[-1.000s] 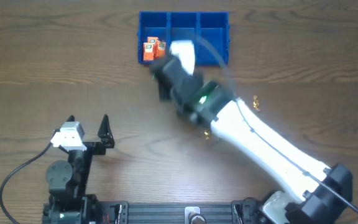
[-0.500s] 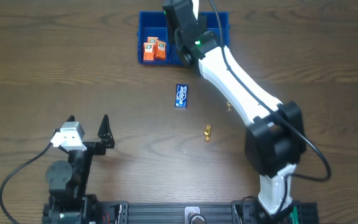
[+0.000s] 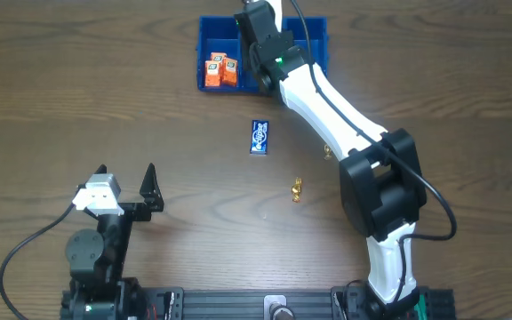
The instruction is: Sort Candies Into Trays
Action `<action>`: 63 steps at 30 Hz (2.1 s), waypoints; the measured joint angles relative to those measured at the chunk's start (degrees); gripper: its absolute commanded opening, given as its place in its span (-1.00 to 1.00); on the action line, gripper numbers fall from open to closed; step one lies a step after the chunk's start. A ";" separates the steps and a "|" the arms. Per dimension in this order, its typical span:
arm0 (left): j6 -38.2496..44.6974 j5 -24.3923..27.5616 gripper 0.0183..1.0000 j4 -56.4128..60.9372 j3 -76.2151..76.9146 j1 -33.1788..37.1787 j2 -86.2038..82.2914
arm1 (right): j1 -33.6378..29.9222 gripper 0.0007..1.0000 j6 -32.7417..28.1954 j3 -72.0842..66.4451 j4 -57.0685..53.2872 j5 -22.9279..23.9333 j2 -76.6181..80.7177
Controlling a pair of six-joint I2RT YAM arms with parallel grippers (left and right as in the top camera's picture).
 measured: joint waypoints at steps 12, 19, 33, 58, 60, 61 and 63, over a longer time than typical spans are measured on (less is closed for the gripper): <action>0.00 0.00 1.00 0.00 0.00 0.00 0.00 | -0.04 0.00 2.78 0.00 -0.48 -0.98 2.34; 0.00 0.00 1.00 0.00 0.00 0.00 0.00 | -0.04 0.63 3.13 0.02 -0.72 -1.09 2.34; 0.00 0.00 1.00 0.00 0.00 0.00 0.00 | 4.02 0.79 7.26 0.70 -23.87 -3.96 -13.81; 0.00 0.00 1.00 0.00 0.00 0.00 0.00 | 6.93 0.61 19.15 -15.23 -18.73 -12.02 -0.35; 0.00 0.00 1.00 0.00 0.00 0.00 0.00 | 7.04 0.57 19.52 -15.23 -18.71 -12.37 -0.35; 0.00 0.00 0.99 0.00 0.00 0.00 0.00 | 7.04 0.55 19.63 -15.23 -18.69 -12.50 -0.31; 0.00 0.00 1.00 0.00 0.00 0.00 0.00 | 7.10 0.50 19.67 -15.23 -18.64 -12.57 -0.02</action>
